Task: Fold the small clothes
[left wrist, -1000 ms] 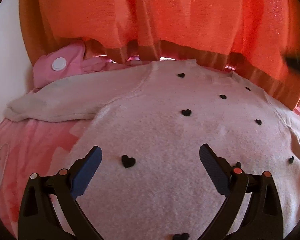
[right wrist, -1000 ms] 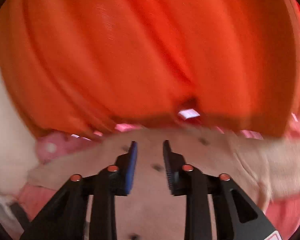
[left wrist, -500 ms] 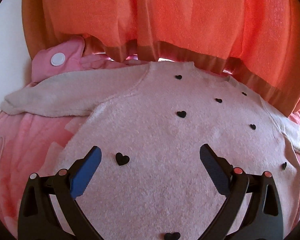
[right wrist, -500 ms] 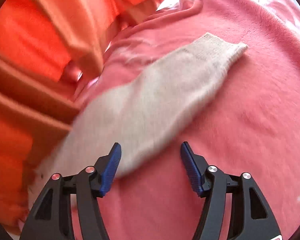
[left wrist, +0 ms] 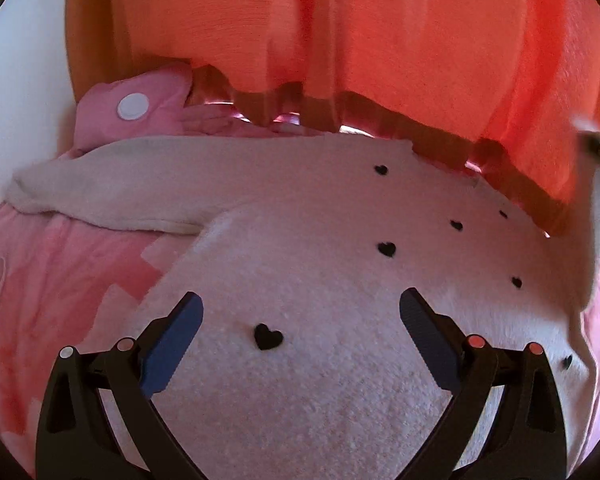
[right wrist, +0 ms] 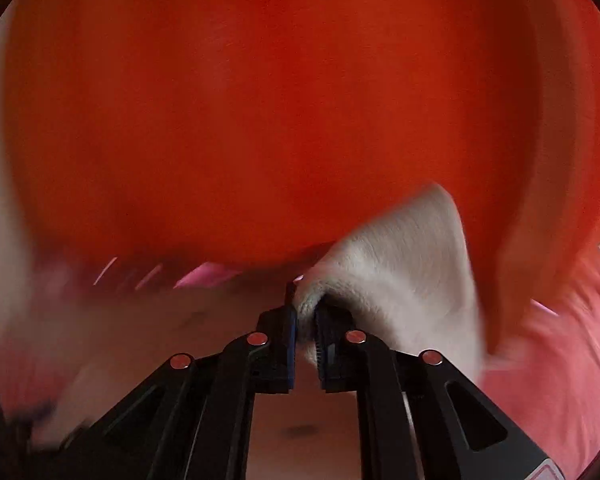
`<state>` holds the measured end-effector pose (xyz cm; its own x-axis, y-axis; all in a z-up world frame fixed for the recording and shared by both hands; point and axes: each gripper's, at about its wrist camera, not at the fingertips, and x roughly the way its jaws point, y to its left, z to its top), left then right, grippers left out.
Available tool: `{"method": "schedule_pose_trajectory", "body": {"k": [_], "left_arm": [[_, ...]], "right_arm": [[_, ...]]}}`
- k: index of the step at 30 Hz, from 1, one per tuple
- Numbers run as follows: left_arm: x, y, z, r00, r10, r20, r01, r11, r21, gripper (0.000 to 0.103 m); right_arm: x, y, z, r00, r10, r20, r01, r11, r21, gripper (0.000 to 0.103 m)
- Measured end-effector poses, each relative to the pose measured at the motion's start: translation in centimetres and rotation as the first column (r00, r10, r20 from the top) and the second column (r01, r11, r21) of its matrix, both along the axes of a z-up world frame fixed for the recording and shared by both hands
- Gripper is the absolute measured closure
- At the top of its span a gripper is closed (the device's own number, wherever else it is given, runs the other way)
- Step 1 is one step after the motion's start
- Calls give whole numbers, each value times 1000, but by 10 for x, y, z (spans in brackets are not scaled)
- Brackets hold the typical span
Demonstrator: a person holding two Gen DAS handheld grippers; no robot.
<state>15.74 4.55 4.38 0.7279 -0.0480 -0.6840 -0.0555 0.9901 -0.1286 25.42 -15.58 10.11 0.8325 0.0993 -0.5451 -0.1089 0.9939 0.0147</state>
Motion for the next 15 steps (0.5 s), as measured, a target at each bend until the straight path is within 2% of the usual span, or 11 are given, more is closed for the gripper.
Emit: {"method": "schedule_pose_trajectory", "body": {"k": [2,3,4,6,8,11,13,15], "left_arm": [[3,9,0,1000,17,-6,-17,1000,-23,7],[4,14,-1,999,41,-14,-41,999,-18,11],[7,22,-4,995,88,-35,-88,996,6,6],[10,35,-6,995,93,-43,-94,995,-43,5],[12,46,-5,991,131,-38,-133,988,-79,5],[16,50,-5,990,136,-46,-140,984,-106,5],[18,51,-5,989,137,-47,-142,983,-118,5],[16,52,-2,989,143,-36,-146,981,-125,5]], "right_arm": [[5,64,-46,987,114,-112,-123,990,-72,87],[4,79,-66,982,113,-152,-129,987,-99,90],[0,81,-81,977,108,-183,-126,988,-87,88],[-4,55,-100,969,61,-239,-65,998,-8,86],[-17,23,-100,970,-4,-245,13,999,36,66],[-25,-25,-88,964,-129,-232,143,989,45,61],[-33,-31,-84,962,-143,-233,162,985,66,60],[-24,-30,-83,962,-128,-240,156,983,99,56]]}}
